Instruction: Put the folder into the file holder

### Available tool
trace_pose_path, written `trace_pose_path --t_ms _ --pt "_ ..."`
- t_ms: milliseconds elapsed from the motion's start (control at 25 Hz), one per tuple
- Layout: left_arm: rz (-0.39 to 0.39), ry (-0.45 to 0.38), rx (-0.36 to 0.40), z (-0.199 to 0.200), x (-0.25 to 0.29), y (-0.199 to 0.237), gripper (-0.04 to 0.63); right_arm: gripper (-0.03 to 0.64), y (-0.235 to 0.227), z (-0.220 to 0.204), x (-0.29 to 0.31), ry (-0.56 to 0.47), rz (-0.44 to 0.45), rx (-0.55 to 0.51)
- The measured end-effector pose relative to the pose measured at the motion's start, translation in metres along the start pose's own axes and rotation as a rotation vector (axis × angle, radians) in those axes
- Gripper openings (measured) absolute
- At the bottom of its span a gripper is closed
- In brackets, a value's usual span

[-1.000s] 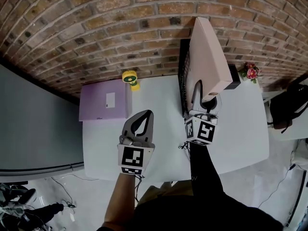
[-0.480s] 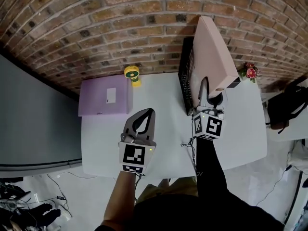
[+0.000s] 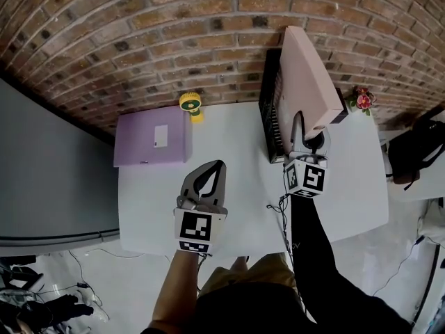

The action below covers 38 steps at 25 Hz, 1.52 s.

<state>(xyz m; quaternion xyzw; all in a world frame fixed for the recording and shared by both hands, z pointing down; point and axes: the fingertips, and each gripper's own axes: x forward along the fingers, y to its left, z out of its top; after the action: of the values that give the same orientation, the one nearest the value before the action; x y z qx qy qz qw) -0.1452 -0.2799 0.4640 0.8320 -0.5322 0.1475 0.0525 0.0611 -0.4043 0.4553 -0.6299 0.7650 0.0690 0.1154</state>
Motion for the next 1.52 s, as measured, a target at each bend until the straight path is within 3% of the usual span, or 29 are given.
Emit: trace_pose_path --t_ms 1520 --pt "0.034 -0.039 -0.073 0.001 -0.018 -0.006 0.009 0.149 -0.01 -0.083 -0.024 0.321 0.034 0.022"
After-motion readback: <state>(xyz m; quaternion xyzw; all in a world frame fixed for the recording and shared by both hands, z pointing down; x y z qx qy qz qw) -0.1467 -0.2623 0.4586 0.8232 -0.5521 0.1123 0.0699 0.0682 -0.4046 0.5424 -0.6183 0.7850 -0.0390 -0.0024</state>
